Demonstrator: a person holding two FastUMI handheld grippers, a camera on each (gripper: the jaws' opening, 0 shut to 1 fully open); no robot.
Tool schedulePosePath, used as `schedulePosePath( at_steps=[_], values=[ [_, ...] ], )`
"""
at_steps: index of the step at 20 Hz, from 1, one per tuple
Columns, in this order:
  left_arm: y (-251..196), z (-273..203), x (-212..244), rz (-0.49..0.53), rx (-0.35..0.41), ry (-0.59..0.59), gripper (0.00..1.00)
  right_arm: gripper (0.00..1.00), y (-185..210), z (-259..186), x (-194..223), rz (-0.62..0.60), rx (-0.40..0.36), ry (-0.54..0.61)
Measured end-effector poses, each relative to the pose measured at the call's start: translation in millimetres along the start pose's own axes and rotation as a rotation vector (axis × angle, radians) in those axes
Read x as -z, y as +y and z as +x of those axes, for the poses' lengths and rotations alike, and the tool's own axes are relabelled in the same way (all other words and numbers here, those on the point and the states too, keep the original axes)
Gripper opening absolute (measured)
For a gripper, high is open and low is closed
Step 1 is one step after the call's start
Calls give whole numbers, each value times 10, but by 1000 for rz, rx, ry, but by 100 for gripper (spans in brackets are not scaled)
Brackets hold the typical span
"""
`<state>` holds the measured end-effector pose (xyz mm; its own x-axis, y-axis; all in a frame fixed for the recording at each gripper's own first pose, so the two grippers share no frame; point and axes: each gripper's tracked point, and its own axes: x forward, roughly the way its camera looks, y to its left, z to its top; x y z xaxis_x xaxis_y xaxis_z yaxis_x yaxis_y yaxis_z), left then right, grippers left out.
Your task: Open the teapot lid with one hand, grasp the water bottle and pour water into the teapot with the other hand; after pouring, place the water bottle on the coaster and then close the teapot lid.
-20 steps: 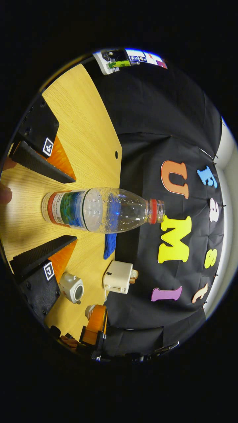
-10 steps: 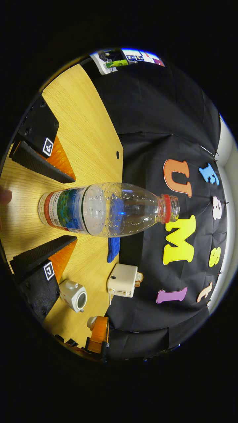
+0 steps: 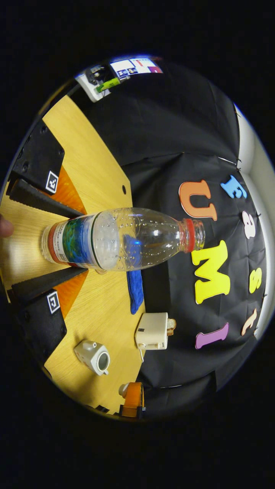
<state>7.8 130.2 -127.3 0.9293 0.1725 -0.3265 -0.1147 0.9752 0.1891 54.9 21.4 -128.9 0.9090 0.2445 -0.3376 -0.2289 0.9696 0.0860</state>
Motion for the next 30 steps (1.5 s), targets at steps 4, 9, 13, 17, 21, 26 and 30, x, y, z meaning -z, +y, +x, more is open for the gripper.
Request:
schedulePosePath(
  at_steps=[4,9,13,17,21,26,30],
  values=[
    [207,-105,-255,219,-76,-45,76,0,-89,-24,16,-12,8,0],
    [275,-170,-350,414,-106,-41,75,0,-162,-67,39,-12,9,6],
    [286,-216,-433,576,-122,-49,75,0,-235,-102,39,-11,17,2],
    [252,-224,-449,689,-109,-31,74,0,-322,-128,36,-11,27,-6],
    [124,-182,-493,824,-86,-27,74,0,-395,-123,118,13,29,3],
    [-81,-135,-451,1037,-58,-20,74,0,-476,-144,199,27,27,12],
    [-180,-80,-407,1189,-51,-4,74,0,-588,-159,252,35,37,14]
  ],
)
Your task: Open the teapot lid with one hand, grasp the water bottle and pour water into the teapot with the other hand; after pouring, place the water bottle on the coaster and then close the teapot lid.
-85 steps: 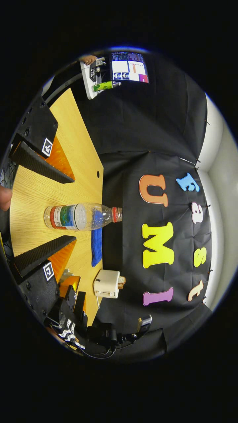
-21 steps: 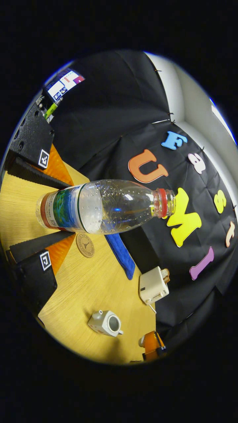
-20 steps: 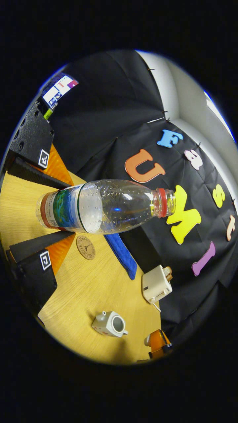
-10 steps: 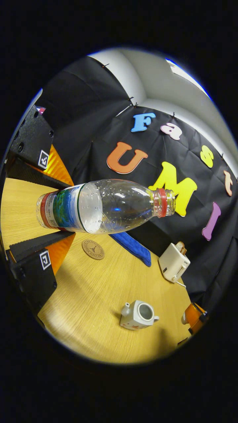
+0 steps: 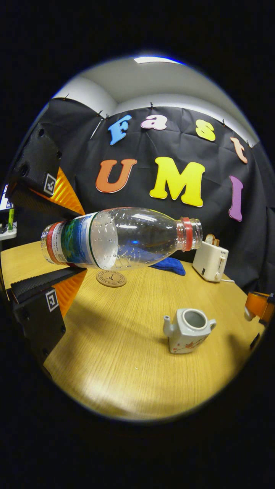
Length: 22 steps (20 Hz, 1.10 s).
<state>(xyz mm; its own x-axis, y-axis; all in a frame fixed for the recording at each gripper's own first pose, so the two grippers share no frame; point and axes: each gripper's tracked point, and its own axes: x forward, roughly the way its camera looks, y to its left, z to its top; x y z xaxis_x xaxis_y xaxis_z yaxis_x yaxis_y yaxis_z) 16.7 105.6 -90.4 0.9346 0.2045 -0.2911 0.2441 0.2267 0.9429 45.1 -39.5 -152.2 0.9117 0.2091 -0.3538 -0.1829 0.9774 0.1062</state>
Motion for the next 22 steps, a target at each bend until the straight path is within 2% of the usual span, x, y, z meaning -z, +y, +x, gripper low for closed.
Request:
schedulePosePath(
  at_steps=[4,5,6,22],
  values=[
    [-37,16,-78,143,-1,11,74,0,-19,-26,56,-8,-7,6],
    [-46,31,-99,179,0,13,77,0,-8,-36,61,-10,-10,5],
    [-51,46,-89,204,8,21,73,0,-14,-44,56,-13,-12,3],
    [-126,157,-231,371,62,50,74,0,-193,-125,156,4,17,0]
  ],
)
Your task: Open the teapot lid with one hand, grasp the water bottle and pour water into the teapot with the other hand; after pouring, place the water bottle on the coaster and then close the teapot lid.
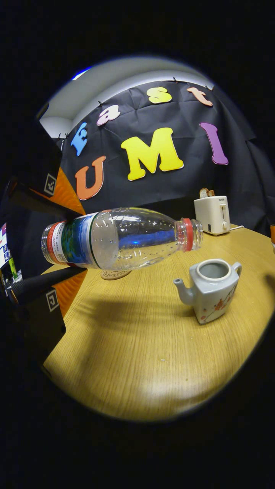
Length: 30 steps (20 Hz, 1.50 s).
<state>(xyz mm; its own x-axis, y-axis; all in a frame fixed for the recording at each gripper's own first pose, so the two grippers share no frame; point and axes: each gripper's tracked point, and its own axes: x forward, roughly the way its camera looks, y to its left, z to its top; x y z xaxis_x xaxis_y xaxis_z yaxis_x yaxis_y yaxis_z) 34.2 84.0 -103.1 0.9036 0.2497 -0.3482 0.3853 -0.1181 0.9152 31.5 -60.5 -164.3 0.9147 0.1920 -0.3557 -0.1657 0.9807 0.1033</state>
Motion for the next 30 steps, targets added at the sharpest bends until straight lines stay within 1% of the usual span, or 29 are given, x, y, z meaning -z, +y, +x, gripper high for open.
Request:
schedulePosePath(
  at_steps=[6,19,30],
  values=[
    [15,15,-40,95,0,10,74,0,-43,-19,26,8,7,1],
    [135,-72,-121,208,-54,14,74,0,-59,-46,28,19,4,-10],
    [187,-69,-139,275,-68,23,74,0,-88,-59,7,24,7,-18]
  ],
)
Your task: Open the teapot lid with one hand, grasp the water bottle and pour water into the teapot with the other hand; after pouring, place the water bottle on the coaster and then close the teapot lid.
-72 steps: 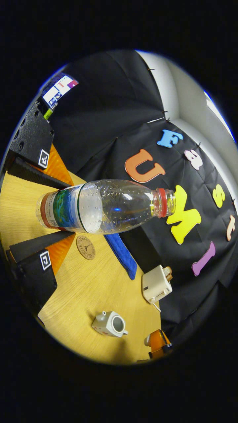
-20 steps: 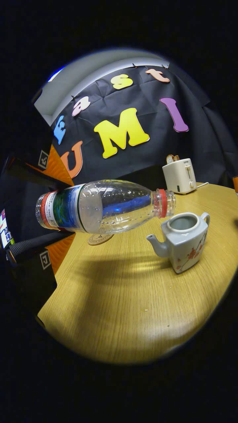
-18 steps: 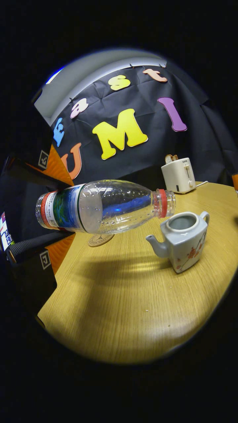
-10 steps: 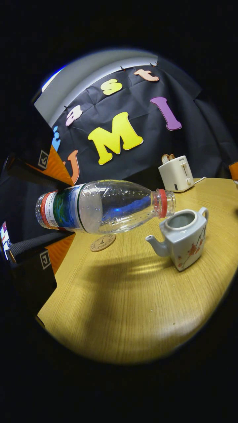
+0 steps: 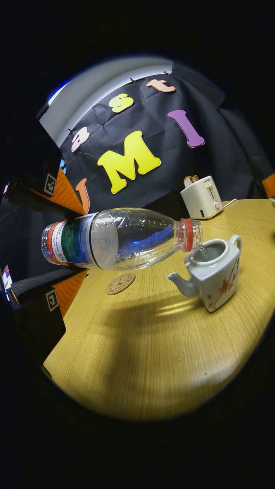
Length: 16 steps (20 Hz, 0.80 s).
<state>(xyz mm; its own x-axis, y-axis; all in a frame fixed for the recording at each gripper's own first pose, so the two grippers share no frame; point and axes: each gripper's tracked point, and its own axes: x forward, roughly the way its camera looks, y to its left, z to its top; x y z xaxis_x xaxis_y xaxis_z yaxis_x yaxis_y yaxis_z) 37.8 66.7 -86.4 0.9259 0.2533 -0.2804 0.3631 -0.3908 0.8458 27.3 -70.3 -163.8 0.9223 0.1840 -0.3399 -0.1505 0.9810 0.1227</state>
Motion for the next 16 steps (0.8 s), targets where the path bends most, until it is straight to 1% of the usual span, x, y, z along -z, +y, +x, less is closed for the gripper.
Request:
schedulePosePath(
  at_steps=[14,16],
  values=[
    [159,-34,-14,92,-36,1,74,0,-23,-21,-3,-1,4,-3],
    [185,-41,-14,107,-51,5,74,0,-22,-23,-7,-1,4,-4]
  ],
)
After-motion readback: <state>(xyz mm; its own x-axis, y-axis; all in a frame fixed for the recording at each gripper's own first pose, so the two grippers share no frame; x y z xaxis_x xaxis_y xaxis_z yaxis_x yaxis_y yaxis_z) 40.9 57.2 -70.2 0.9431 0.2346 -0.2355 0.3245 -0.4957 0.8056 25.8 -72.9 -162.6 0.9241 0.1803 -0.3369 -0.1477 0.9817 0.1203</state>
